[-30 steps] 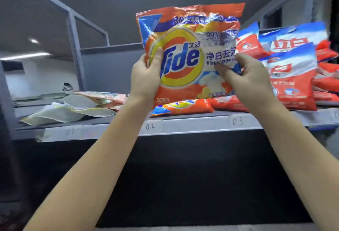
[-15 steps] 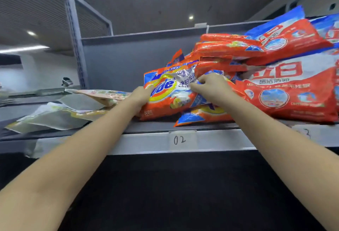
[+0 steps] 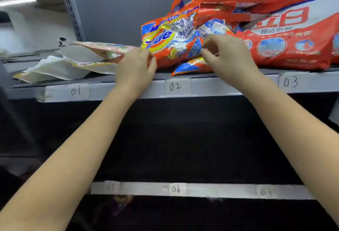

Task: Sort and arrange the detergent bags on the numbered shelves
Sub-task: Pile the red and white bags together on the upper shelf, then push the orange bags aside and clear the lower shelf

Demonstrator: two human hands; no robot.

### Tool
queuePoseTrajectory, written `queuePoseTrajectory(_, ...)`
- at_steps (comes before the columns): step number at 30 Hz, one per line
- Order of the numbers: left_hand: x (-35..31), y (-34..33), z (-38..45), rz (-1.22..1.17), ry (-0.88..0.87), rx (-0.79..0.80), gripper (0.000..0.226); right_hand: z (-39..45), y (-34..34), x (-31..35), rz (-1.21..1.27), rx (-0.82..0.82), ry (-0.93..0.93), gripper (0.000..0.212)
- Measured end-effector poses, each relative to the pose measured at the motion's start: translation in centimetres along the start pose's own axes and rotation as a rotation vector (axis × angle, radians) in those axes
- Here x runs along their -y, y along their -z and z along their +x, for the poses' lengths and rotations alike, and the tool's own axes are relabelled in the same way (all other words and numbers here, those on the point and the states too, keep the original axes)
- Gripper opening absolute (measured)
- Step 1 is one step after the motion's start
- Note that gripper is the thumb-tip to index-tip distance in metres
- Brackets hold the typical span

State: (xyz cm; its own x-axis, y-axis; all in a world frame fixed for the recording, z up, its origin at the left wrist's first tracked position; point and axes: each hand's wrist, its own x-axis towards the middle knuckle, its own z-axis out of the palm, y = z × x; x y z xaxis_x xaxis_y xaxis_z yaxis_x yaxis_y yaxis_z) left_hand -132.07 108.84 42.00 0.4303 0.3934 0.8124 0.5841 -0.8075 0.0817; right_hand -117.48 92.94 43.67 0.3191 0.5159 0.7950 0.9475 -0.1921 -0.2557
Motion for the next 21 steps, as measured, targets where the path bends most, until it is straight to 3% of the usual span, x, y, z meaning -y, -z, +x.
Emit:
queuePoseTrajectory(4,-3.4,1.2,-5.9,-0.009,-0.227,-0.112,0.032,-4.9,-0.1,0.5,0.020,0.034,0.110,0.026)
queuePoseTrajectory(9,-7.0,1.4,-14.8,-0.028,-0.313,-0.051,0.026,-13.7,0.0,0.6,0.026,0.065,0.151,0.025)
queuePoseTrajectory(16,-7.9,-2.0,-29.8,-0.166,-0.206,0.305,0.028,-29.4,-1.8,-1.7,-0.003,0.384,-0.055,0.023)
queuePoseTrajectory(21,-7.9,-8.5,-37.9,-0.182,-0.130,0.586,0.033,-39.5,-7.0,-5.2,-0.003,0.601,-0.234,0.020)
